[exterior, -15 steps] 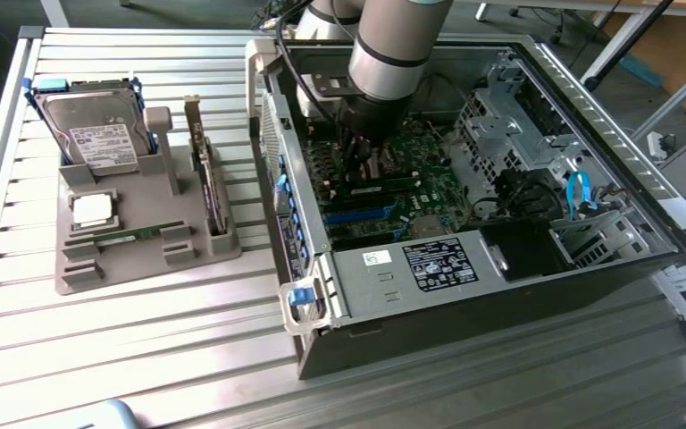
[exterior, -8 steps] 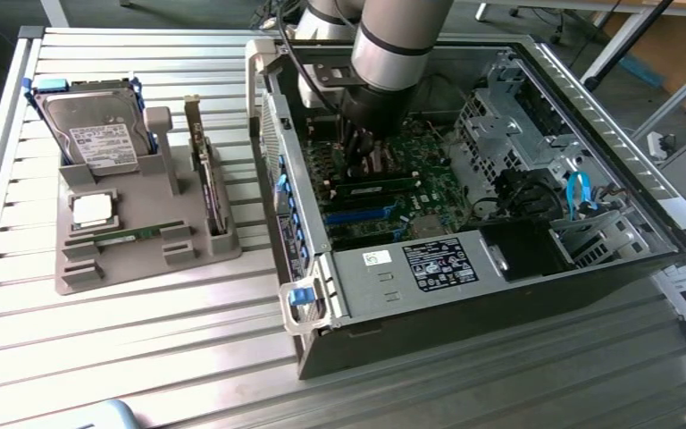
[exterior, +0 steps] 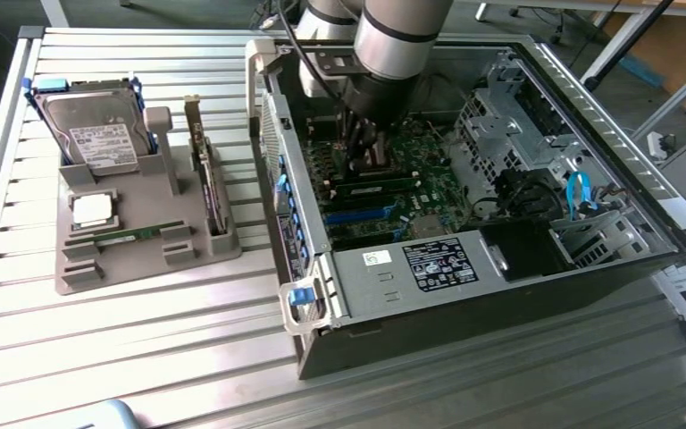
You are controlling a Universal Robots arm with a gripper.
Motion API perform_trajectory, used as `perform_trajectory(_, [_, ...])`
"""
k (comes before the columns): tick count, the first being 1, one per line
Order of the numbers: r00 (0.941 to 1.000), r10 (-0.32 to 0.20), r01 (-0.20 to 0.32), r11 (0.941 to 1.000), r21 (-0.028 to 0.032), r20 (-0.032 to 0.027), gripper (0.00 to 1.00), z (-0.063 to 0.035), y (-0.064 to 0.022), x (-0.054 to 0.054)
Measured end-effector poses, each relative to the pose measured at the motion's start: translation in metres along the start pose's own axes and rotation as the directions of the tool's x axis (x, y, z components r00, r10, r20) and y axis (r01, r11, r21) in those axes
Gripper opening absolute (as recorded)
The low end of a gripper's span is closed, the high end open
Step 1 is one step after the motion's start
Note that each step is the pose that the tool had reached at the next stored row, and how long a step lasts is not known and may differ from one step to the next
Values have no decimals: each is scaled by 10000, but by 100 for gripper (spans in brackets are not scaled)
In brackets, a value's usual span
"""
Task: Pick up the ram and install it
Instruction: 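Press down the ram until it locks into place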
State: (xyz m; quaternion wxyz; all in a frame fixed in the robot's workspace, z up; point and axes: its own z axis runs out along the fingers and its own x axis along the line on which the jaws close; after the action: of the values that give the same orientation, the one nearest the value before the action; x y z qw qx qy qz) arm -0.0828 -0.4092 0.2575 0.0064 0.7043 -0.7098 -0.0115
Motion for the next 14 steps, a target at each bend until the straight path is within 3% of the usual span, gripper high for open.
perform_trajectory(14, [10000, 2, -2, 10000, 1, -42, 11, -270, 7, -2])
